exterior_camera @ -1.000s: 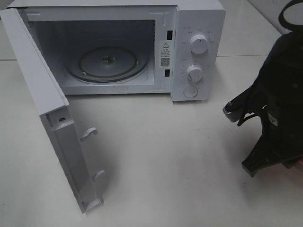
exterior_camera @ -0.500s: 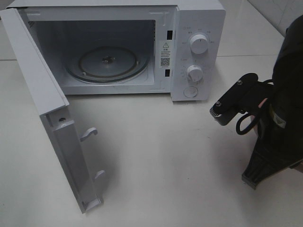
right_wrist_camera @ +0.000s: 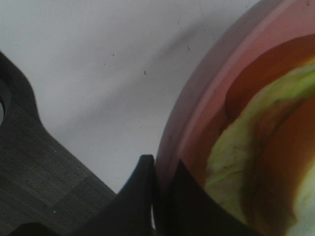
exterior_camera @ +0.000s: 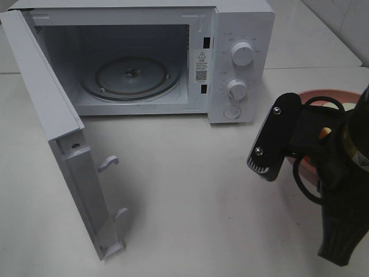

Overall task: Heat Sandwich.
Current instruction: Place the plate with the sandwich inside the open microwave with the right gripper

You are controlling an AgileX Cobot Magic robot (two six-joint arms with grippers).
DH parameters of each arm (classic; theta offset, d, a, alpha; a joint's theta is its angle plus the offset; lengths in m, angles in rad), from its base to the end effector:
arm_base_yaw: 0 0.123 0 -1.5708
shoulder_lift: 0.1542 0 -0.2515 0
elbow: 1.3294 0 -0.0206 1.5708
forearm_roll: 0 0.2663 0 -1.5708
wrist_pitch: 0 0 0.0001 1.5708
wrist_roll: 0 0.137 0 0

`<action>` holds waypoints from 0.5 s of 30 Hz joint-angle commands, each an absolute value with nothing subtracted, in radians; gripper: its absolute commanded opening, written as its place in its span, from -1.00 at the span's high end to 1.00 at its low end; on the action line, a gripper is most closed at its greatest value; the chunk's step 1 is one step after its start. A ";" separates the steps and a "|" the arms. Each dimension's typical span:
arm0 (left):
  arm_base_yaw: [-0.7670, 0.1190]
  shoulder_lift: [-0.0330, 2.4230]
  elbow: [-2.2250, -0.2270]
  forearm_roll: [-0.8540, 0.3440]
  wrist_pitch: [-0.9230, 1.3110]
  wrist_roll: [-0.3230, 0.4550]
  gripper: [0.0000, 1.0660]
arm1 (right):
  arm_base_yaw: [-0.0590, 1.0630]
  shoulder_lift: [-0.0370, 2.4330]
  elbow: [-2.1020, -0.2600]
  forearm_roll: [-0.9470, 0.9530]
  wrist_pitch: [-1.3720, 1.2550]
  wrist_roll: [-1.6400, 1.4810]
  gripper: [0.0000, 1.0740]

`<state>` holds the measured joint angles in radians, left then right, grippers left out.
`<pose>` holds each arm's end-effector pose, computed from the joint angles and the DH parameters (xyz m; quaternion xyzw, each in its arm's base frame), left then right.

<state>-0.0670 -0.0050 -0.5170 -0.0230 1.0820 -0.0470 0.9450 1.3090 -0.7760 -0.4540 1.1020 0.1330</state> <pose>0.0794 -0.0081 0.2672 0.0092 0.8529 -0.0412 0.5203 0.1785 0.1554 0.1510 -0.4761 0.8558 -0.1676 0.1133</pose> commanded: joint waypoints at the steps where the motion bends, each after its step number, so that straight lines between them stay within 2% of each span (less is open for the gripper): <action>1: -0.062 -0.022 -0.515 -0.028 1.069 -0.045 -0.82 | 0.986 1.272 -0.769 -0.479 1.129 0.055 1.00; 7: -0.062 -0.022 -0.515 -0.028 1.069 -0.045 -0.82 | 1.039 1.220 -0.769 -0.477 1.126 -0.117 1.00; 15: -0.062 -0.022 -0.515 -0.028 1.069 -0.045 -0.82 | 1.039 1.213 -0.769 -0.476 1.119 -0.253 1.00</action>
<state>-0.0670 -0.0050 -0.5170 -0.0230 1.0820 -0.0470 1.0360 1.2230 -0.7760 -0.4530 1.1180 -0.2270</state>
